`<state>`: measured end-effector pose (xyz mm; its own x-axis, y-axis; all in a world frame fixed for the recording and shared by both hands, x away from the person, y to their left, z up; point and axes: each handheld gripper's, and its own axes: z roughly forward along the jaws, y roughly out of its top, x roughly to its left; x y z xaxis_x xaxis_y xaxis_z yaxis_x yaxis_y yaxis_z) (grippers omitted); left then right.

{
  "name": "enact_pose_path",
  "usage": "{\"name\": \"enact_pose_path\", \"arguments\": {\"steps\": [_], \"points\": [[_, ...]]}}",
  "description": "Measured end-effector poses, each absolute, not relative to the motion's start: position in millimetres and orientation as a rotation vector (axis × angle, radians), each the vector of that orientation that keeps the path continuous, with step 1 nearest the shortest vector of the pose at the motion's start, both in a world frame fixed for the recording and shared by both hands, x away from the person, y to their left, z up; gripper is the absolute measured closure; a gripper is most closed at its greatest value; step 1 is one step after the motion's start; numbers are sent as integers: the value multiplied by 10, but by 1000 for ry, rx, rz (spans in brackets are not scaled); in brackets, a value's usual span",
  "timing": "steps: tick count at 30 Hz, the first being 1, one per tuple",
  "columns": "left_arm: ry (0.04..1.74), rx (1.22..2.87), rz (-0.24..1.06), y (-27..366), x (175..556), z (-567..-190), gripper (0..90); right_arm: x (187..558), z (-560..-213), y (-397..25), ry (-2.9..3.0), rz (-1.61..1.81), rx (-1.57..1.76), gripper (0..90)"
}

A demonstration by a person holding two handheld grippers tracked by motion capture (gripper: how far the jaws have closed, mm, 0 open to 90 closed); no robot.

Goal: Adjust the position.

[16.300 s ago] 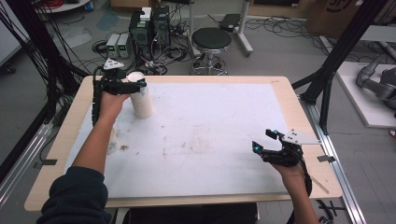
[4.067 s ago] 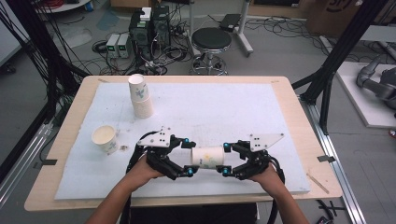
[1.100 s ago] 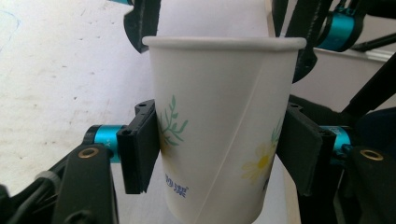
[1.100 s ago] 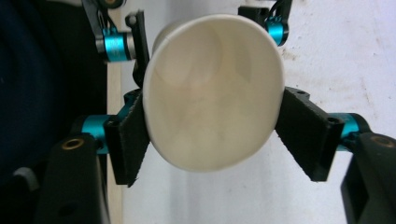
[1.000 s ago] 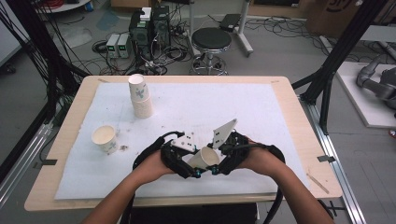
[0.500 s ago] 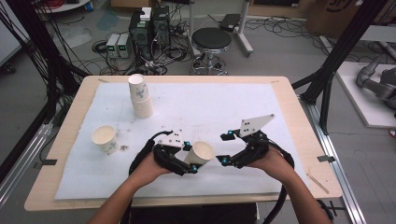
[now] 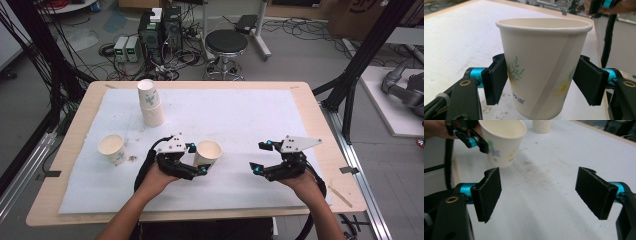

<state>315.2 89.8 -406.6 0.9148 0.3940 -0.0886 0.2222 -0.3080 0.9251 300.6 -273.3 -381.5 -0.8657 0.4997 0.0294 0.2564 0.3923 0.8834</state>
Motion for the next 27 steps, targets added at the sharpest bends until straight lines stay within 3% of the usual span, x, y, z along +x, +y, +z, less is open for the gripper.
{"name": "enact_pose_path", "arguments": {"steps": [12,27], "points": [[523,1675,359,954,3128,-4031,298,2946,-3955,-3064,2188,1463,839,217],[560,1634,397,949,3196,-4054,294,2953,-3969,-3061,2193,1453,843,218]]}}
